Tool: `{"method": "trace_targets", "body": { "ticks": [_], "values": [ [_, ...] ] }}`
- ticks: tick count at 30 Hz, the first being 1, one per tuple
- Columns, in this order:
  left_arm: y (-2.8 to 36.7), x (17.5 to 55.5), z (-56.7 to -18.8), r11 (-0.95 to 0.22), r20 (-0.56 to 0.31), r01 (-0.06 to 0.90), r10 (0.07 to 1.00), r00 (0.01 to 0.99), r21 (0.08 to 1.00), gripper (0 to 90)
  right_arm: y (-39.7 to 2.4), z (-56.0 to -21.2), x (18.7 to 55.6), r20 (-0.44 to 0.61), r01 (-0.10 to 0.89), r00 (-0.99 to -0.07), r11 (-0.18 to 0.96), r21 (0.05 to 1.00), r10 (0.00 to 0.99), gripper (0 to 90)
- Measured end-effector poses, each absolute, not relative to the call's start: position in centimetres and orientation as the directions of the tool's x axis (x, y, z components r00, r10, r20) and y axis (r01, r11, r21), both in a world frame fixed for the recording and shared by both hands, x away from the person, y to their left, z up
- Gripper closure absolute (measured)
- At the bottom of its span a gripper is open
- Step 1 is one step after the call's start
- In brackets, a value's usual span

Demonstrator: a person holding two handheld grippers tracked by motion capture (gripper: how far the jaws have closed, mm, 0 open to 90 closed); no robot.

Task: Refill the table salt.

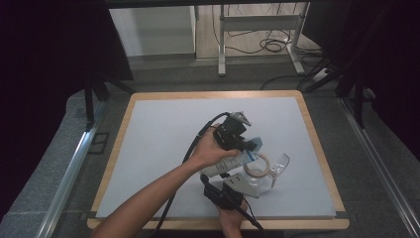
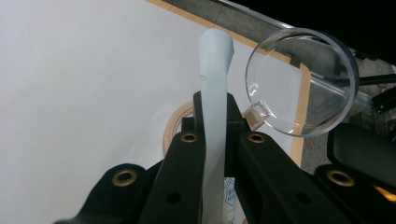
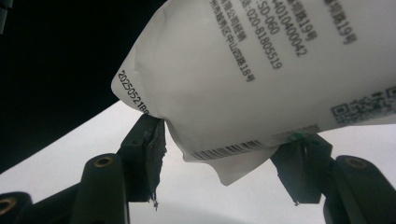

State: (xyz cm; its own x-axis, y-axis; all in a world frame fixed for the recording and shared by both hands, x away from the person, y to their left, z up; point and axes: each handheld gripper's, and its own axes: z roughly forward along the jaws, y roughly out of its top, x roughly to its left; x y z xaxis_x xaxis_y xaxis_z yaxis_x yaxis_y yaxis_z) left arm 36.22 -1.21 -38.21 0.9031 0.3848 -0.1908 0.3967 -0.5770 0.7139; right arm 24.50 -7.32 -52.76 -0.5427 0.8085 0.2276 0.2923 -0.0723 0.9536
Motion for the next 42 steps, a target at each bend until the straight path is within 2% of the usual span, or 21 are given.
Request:
{"method": "trace_targets", "body": {
  "ticks": [14,42],
  "values": [
    [-2.8,36.4,-37.7,-0.636,-0.168,0.380,0.369,0.914,0.672,90.0,-7.3,-52.3,24.6,0.265,0.282,-0.519,-0.130,0.950,0.812,39.7],
    [-4.5,37.1,-37.6,-0.679,-0.165,0.376,0.355,0.920,0.631,90.0,-7.3,-51.5,25.4,0.249,0.245,-0.504,-0.139,0.959,0.827,40.2]
  ]
}}
